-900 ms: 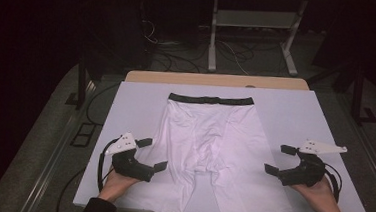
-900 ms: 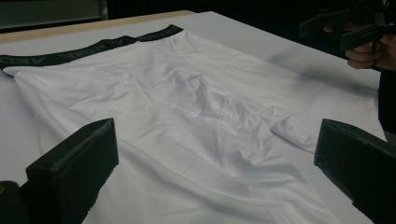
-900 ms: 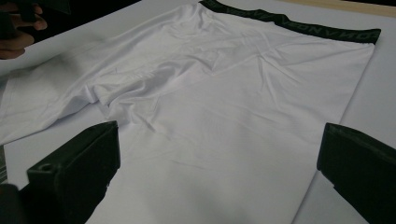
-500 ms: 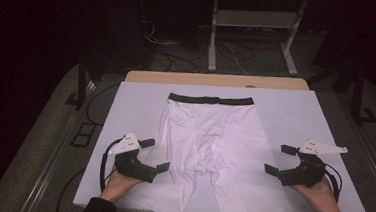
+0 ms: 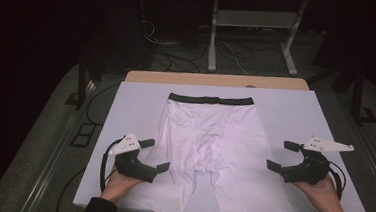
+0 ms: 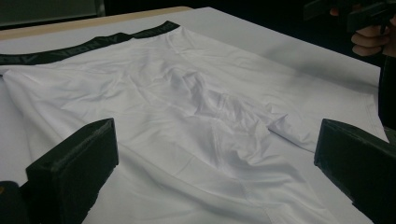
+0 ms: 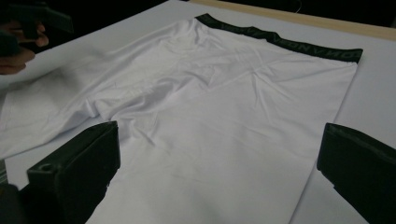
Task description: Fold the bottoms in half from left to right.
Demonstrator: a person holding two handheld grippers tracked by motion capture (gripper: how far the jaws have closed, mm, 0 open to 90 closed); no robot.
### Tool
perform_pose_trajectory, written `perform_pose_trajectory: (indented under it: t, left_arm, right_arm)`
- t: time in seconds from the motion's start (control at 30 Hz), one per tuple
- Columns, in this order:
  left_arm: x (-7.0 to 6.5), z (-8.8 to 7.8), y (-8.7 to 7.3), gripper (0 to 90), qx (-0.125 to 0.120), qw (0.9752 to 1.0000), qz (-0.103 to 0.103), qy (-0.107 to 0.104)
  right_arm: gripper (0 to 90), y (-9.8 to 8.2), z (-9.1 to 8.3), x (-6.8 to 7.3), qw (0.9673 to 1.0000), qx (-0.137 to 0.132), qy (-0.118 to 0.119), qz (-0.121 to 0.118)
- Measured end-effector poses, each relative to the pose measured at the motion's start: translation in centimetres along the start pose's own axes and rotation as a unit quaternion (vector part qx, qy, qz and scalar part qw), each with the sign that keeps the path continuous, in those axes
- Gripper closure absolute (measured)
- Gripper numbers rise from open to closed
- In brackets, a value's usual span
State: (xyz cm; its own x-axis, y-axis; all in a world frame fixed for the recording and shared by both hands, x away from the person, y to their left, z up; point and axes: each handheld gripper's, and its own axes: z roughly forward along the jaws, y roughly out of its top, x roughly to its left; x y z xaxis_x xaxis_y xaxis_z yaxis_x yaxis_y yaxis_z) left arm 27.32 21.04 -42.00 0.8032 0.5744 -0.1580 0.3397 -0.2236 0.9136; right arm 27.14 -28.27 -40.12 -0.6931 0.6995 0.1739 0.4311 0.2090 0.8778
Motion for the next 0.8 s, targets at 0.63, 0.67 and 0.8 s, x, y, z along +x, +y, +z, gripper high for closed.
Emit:
perform_pose_trajectory:
  t: [0.63, 0.67, 0.8]
  left_arm:
    - [0.2, 0.0, 0.0, 0.0, -0.001, 1.0, -0.002, 0.007]
    - [0.2, 0.0, 0.0, 0.0, -0.001, 1.0, -0.003, 0.006]
    - [0.3, -0.1, 0.0, 0.0, -0.003, 1.0, -0.003, 0.006]
  right_arm:
    - [0.0, 2.9, 0.7, -0.6, 0.9994, 0.028, 0.003, -0.02]
    - [0.0, 3.1, 0.8, -0.6, 0.9994, 0.027, 0.004, -0.022]
    - [0.0, 3.8, 1.1, -0.7, 0.9993, 0.026, 0.005, -0.025]
